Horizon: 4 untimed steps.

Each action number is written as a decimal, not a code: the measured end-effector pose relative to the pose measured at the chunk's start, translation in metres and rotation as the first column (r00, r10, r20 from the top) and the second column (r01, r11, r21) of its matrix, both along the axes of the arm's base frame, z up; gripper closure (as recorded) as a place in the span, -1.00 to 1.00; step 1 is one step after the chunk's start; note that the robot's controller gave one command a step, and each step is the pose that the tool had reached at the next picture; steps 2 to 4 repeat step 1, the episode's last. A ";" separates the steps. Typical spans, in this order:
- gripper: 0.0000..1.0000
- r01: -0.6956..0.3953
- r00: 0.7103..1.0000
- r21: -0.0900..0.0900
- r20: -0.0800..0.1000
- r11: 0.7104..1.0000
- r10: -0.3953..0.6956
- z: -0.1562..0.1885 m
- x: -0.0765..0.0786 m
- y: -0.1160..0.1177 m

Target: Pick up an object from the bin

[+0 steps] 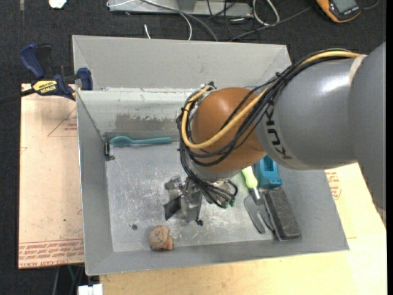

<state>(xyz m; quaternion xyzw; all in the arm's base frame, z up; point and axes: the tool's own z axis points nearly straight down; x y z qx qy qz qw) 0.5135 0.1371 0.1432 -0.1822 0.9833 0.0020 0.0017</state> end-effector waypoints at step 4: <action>1.00 0.003 1.000 0.000 -0.002 1.000 -0.003 0.084 0.004 0.010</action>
Offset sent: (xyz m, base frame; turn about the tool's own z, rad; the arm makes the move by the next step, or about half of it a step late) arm -0.0083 -0.0727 -0.0732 -0.4401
